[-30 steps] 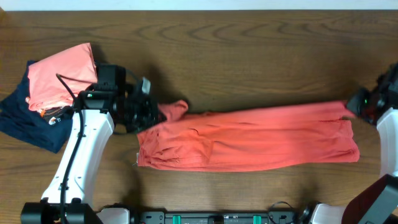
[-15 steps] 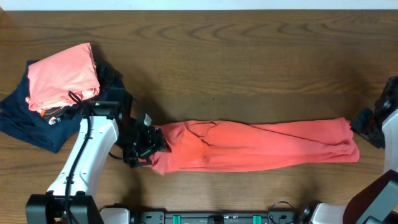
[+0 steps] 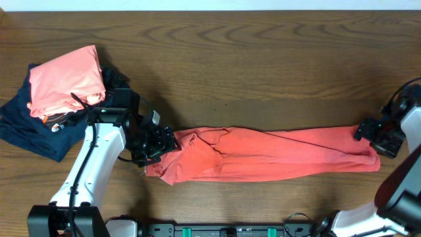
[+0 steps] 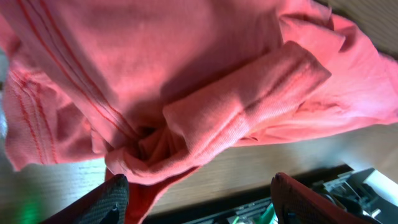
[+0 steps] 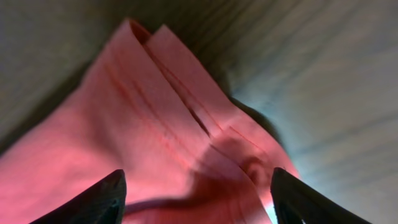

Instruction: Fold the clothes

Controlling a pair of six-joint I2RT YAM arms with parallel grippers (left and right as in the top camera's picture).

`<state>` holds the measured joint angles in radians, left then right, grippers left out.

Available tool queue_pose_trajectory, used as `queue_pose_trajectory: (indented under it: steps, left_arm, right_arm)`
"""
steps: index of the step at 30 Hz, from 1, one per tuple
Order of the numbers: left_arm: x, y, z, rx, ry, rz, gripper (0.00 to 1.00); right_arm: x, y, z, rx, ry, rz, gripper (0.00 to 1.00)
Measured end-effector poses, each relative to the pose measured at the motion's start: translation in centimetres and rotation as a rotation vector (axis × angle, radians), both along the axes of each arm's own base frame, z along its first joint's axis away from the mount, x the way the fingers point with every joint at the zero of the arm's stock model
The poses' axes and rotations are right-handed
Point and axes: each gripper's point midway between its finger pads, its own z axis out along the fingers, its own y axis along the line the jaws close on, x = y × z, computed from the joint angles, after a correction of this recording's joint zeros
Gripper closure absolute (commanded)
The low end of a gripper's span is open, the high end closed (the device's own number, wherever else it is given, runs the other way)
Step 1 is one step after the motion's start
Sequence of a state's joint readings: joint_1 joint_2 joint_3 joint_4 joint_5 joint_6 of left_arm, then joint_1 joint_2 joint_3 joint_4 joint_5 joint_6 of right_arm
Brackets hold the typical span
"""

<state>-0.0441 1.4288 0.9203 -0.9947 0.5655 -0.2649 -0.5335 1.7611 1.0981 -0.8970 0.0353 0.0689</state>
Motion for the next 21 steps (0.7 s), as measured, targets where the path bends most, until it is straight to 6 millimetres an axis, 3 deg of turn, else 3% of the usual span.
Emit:
queue_pose_trajectory:
  steps: [4,6,8,11,13,17,21]
  left_arm:
    - [0.3,0.5,-0.3,0.035,-0.013,0.000,0.26]
    - [0.8,0.7,-0.4,0.048,-0.037,-0.002,0.26]
    - [1.4,0.7,-0.4,0.053,-0.064,-0.005,0.26]
    - [1.7,0.6,-0.4,0.057,-0.083,-0.011,0.27]
    - [2.0,0.6,-0.5,0.060,-0.093,-0.012,0.27]
    - [2.5,0.6,-0.4,0.063,-0.117,-0.011,0.27]
    - [2.7,0.6,-0.4,0.065,-0.126,-0.011,0.27]
  right_arm:
    - [-0.5,0.7,-2.7,0.061,0.066,0.025,0.20]
    - [-0.3,0.5,-2.9,0.063,0.069,0.036,0.24]
    - [-0.1,0.6,-2.9,0.075,0.067,0.045,0.39]
    - [0.4,0.6,-2.9,0.082,0.053,0.054,0.85]
    - [0.8,0.7,-2.9,0.088,0.034,0.053,0.96]
    - [1.1,0.3,-2.5,0.091,0.028,0.031,0.99]
    - [0.9,-1.6,-0.7,0.077,0.035,-0.025,0.99]
